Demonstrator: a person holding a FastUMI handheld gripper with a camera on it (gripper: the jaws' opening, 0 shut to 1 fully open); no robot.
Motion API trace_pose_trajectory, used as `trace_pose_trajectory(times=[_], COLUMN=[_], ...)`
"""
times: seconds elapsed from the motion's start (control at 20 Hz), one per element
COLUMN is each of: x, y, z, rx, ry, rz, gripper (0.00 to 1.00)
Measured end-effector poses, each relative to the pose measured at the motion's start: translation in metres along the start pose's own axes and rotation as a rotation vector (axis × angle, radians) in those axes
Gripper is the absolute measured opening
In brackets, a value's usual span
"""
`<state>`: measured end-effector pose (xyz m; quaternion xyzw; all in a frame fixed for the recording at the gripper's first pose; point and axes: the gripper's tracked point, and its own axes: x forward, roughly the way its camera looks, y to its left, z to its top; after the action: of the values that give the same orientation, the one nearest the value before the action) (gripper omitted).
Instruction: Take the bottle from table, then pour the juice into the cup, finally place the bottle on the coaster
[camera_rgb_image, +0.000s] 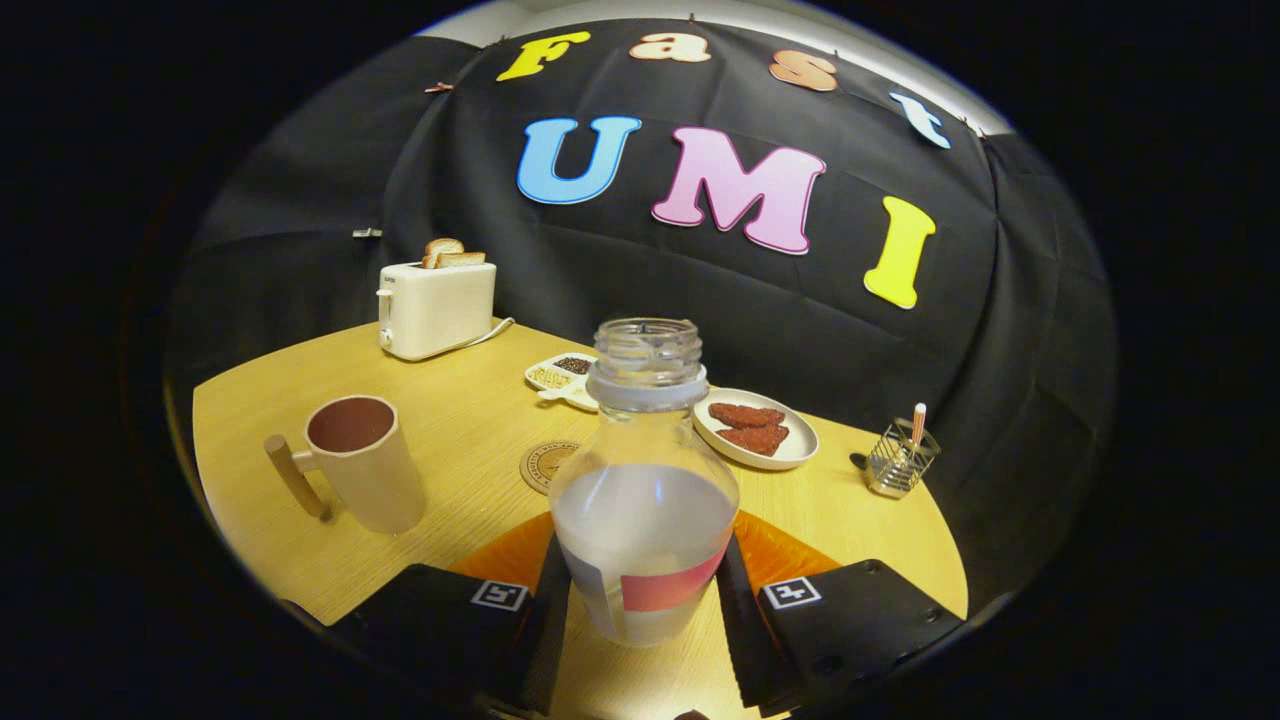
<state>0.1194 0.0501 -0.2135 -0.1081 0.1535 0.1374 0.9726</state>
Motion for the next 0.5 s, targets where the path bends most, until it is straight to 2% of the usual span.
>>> trace_pose_trajectory(times=[0.2, 0.35, 0.5], x=[0.001, 0.0, 0.0], y=[0.003, 0.015, 0.022], z=[0.026, 0.032, 0.037], rx=[-0.131, -0.192, -0.335], ry=[-0.003, 0.007, 0.025], rz=[-0.039, -0.031, -0.056], gripper=[0.7, 0.7, 0.7])
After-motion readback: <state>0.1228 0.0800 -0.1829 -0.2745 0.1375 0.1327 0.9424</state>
